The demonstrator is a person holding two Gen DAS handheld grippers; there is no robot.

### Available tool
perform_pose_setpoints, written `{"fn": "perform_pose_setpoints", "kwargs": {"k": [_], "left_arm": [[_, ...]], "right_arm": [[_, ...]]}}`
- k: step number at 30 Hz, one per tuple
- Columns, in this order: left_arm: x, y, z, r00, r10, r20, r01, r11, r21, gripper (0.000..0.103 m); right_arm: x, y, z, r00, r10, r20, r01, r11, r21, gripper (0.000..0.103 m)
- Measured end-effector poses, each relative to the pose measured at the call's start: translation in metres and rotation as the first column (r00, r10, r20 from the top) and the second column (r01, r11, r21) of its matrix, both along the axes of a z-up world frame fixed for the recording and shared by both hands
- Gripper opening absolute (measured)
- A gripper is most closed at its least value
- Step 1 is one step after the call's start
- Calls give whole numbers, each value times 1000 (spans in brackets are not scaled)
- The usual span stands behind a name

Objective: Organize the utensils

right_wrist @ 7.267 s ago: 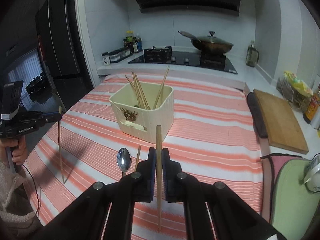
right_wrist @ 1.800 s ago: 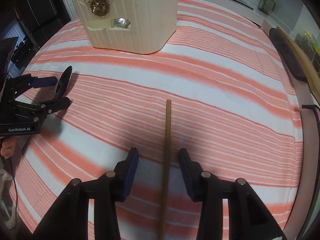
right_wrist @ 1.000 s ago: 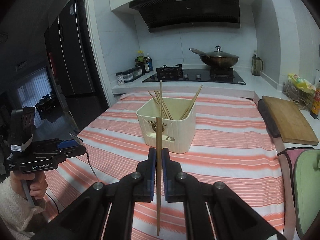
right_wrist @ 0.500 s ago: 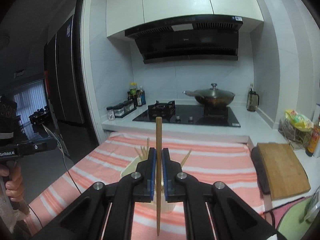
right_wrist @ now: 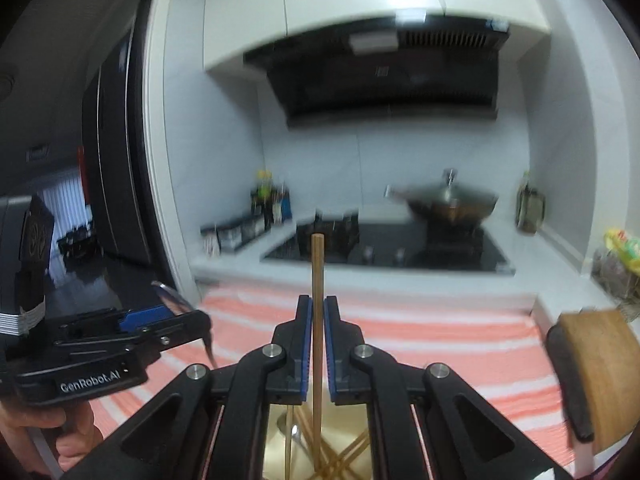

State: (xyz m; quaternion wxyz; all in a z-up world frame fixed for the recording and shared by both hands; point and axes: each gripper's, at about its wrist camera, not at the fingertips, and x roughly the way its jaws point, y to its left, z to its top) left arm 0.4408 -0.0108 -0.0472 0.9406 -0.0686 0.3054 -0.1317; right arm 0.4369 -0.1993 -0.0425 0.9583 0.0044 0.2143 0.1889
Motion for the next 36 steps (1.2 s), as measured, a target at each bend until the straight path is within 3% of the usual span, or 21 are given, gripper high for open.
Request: {"fn": "perform_pose_setpoints", "kwargs": {"k": [5,6,7,8,10,13,15,17,19,22,26,28,31,36], "left_arm": [[4,-4,-33,995,5,-100,0,999,50,46],[-2,-3,-33,996,9,-92,-5,999,52,58],[-12,0,-31,997,12,-74,-8,999,47,74],[-24,5,-27,999,13,-47,-11,999,44,80],[-50,13,-19,1000,24,15,-24,998,64,94],[-98,18,-4,993,64,102,-80,985,153,103],[-132,21,2,985,87,148,-110,982,156,103],[-163,20,1,987,99,124,-116,984,133,103],[-189,17,-2,988,112,103,-123,986,110,103],[-227,7,-5,980,165,111,-176,979,100,103],[-261,-11,-4,969,221,107,-236,958,164,103],[-273,-15,-2,966,239,101,-254,950,180,103],[-289,-14,2,951,288,112,-305,933,189,103],[-306,-11,15,940,318,123,-338,917,213,103]], "right_arm": [[27,12,-47,980,18,-197,-27,999,-43,7],[29,11,-52,974,13,-227,-25,998,-52,8],[28,8,-54,970,14,-244,-28,998,-52,16],[24,5,-53,968,17,-250,-30,999,-45,33],[10,-6,-39,976,22,-215,-29,999,-30,58],[-24,-21,-11,992,24,-126,-30,998,-47,62],[-61,-33,5,998,17,-65,-22,997,-76,74],[-95,-42,15,1000,-10,-8,9,996,-87,89],[-133,-51,12,998,-54,27,56,996,-72,90],[-184,-56,-7,993,-115,-6,115,992,-55,90],[-238,-60,-31,985,-159,-60,158,987,-25,90],[-255,-56,-37,981,-169,-92,163,984,-67,90],[-273,-49,-31,977,-201,-75,191,974,-122,90],[-297,-45,-10,975,-217,-41,212,972,-104,90]]}}
